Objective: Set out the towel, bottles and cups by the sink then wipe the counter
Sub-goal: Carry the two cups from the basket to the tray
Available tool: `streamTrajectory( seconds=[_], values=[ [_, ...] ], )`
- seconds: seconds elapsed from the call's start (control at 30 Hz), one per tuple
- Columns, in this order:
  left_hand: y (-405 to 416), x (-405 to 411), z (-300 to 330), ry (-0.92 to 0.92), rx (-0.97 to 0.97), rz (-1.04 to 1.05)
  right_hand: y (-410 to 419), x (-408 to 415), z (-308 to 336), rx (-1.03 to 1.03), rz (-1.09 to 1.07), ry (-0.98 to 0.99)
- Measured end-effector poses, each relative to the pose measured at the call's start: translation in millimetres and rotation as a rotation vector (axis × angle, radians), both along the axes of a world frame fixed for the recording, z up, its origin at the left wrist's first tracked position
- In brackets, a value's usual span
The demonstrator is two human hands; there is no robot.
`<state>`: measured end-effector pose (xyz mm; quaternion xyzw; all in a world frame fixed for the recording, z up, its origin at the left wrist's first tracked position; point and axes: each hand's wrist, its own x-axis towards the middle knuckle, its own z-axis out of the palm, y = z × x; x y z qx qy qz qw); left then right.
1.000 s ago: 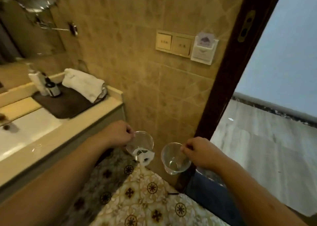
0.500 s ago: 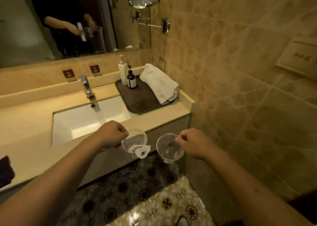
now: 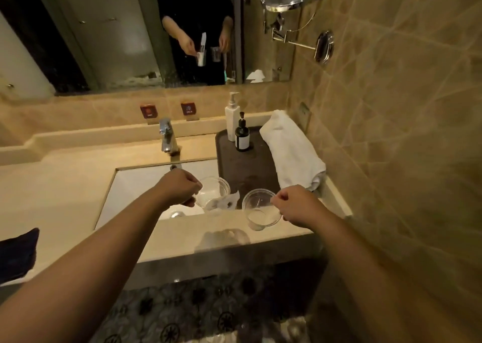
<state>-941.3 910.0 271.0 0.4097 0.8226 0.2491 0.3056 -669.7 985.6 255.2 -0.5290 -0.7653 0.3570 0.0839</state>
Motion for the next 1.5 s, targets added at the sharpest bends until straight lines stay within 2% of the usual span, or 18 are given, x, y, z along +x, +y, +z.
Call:
streamTrajectory(
  seconds=[0.2, 0.43, 0.63, 1.1, 1.5],
  values=[
    [89, -35, -28, -0.077, 0.04, 0.053, 67, -32, -22, -0.02, -0.017, -0.039],
    [199, -70, -70, -0.077, 0.012, 0.002, 119, -71, -38, -0.048, -0.096, -0.105],
    [259, -87, -95, -0.103, -0.033, -0.064, 151, -108, -64, -0.058, -0.104, -0.125],
    [309, -79, -133, -0.227, -0.117, -0.049, 198, -137, -109, -0.148, -0.146, -0.111],
    [318, -68, -155, -0.31, -0.057, 0.002, 209, -131, -123, -0.174, -0.168, -0.075]
  ],
)
